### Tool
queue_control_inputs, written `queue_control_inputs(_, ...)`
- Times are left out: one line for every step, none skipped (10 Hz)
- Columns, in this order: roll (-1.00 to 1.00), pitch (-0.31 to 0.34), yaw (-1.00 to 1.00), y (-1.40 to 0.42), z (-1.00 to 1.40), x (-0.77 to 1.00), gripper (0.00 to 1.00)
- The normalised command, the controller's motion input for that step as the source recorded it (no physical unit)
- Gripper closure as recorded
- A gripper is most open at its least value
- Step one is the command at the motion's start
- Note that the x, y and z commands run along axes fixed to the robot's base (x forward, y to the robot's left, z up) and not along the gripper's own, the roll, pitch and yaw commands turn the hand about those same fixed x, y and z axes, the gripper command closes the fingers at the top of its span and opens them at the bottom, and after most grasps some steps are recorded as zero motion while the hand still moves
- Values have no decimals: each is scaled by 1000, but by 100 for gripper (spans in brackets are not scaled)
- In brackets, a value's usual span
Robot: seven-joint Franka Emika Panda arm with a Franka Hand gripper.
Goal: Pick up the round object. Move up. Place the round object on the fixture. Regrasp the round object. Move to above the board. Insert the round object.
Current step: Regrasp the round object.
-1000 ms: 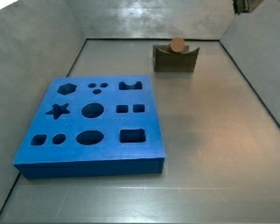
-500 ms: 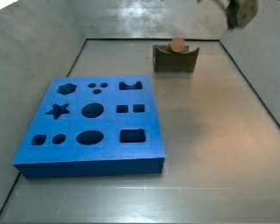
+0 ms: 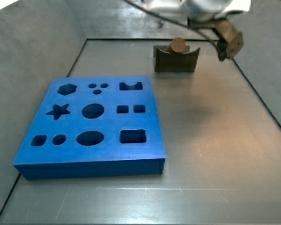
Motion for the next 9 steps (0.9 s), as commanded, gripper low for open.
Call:
queue_control_inputs(126, -205, 46, 38, -1000, 108, 0)
queue_control_inputs(113, -182, 0, 34, -1000, 113, 0)
queue_control_inputs(108, -170, -26, 27, -877, 109, 0)
queue_control_inputs(107, -128, -49, 18, -679, 88, 0)
queue_control_inputs(106, -110, -55, 12, -580, 84, 0)
queue_control_inputs(103, -63, -59, 8, -390, 74, 0)
queue_control_inputs(93, -28, -56, 7, -255, 78, 0)
queue_control_inputs(75, 13, -51, 3, -199, 28, 0)
queue_control_inputs(76, 12, -43, 2, -187, 15, 0)
